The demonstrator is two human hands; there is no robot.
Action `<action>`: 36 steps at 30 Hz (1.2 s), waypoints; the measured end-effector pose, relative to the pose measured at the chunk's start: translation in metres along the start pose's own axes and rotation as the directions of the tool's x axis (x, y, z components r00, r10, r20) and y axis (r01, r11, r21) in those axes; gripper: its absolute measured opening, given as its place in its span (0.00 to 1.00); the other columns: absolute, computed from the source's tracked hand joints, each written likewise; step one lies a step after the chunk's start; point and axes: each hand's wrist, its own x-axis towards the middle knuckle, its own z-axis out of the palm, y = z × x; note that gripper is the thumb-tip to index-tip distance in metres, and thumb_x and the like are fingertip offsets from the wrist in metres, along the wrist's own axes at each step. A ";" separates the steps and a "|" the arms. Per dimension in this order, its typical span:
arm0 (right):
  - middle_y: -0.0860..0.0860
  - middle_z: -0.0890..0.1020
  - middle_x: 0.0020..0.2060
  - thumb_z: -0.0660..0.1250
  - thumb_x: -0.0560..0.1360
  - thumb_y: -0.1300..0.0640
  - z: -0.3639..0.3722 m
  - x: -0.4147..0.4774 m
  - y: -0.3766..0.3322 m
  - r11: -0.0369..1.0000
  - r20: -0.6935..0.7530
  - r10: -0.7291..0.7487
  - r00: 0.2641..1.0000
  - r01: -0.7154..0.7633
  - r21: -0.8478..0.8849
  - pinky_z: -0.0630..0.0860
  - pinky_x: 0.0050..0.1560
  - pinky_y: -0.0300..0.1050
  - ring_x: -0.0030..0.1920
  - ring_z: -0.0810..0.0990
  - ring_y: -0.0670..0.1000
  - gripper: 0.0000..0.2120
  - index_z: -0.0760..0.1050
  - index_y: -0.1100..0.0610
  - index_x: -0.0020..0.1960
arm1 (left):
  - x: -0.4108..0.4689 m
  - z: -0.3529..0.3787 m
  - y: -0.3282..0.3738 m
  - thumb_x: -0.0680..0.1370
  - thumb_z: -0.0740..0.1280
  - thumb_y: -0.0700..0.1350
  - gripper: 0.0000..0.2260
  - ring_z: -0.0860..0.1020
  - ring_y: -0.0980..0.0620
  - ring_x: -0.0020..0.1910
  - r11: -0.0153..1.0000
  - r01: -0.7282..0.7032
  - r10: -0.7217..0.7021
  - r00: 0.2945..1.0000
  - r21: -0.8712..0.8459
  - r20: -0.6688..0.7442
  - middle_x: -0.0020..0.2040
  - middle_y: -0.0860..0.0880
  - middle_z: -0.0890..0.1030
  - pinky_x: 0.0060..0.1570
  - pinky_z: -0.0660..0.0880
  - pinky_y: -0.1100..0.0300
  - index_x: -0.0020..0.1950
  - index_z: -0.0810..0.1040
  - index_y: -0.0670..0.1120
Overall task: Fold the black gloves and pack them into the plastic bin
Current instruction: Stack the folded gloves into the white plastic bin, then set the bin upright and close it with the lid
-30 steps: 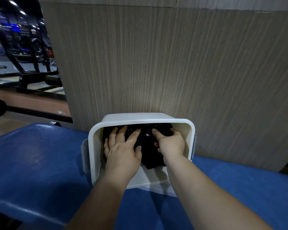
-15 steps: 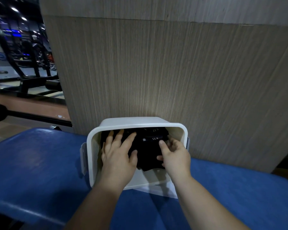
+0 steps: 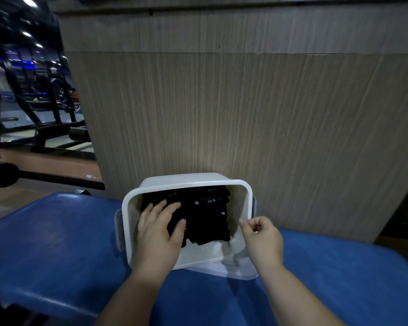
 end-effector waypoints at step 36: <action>0.48 0.75 0.39 0.65 0.78 0.53 -0.043 -0.014 0.007 0.980 0.124 -0.103 0.987 0.122 -0.155 0.65 0.31 0.37 0.36 0.73 0.45 0.12 0.69 0.52 0.37 | -0.025 -0.036 -0.035 0.80 0.60 0.43 0.03 0.75 0.45 0.42 0.925 0.372 -0.377 0.924 -0.074 -0.064 0.43 0.48 0.78 0.41 0.69 0.53 0.52 0.72 0.47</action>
